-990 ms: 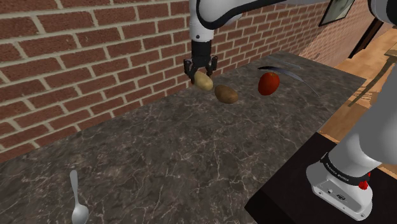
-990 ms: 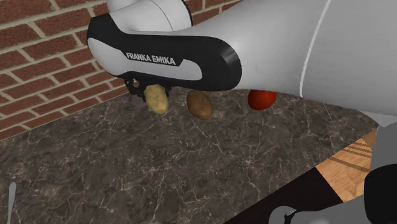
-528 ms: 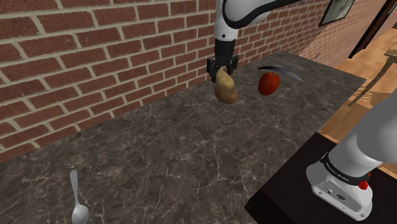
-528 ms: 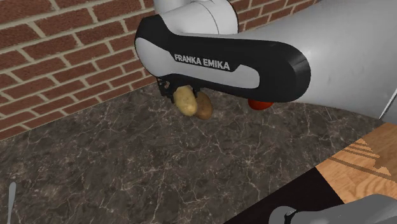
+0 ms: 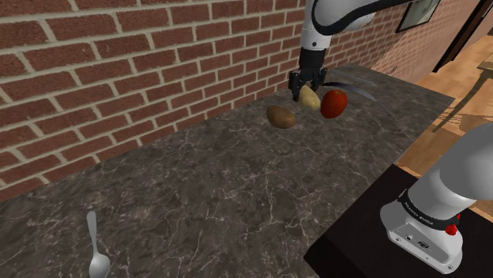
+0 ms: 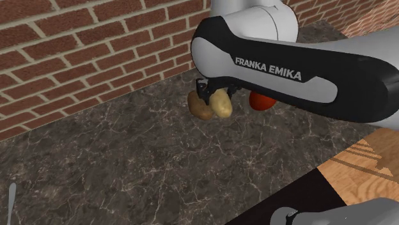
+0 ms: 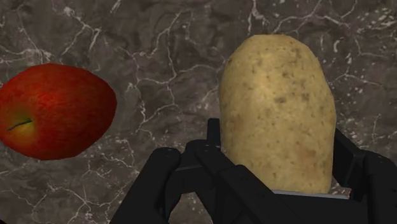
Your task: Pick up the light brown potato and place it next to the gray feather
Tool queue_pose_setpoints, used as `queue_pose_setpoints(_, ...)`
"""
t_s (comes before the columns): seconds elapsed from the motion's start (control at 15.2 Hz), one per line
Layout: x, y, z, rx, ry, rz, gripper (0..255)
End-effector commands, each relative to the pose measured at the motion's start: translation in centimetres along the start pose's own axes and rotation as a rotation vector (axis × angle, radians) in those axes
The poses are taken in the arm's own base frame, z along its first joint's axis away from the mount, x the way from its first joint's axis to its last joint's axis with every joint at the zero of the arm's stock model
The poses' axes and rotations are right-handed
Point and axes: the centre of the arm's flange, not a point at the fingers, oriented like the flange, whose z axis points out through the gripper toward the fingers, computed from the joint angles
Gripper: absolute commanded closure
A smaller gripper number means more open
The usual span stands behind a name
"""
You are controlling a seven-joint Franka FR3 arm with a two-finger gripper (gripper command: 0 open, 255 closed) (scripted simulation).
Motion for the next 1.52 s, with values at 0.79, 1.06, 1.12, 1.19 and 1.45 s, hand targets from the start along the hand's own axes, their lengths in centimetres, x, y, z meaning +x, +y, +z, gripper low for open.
queue_pose_setpoints(0.79, -6.6, 17.3, -0.4, 0.001, 0.000, -0.001, 255)
queue_pose_setpoints(1.06, -8.4, 22.2, -0.5, 0.001, 0.000, -0.001, 255)
queue_pose_setpoints(1.12, -8.8, 23.4, -0.5, 0.001, 0.000, -0.001, 255)
queue_pose_setpoints(1.19, -9.3, 24.7, -0.5, 0.001, 0.000, -0.001, 255)
queue_pose_setpoints(1.45, -11.1, 29.6, -0.6, 0.001, 0.000, -0.001, 255)
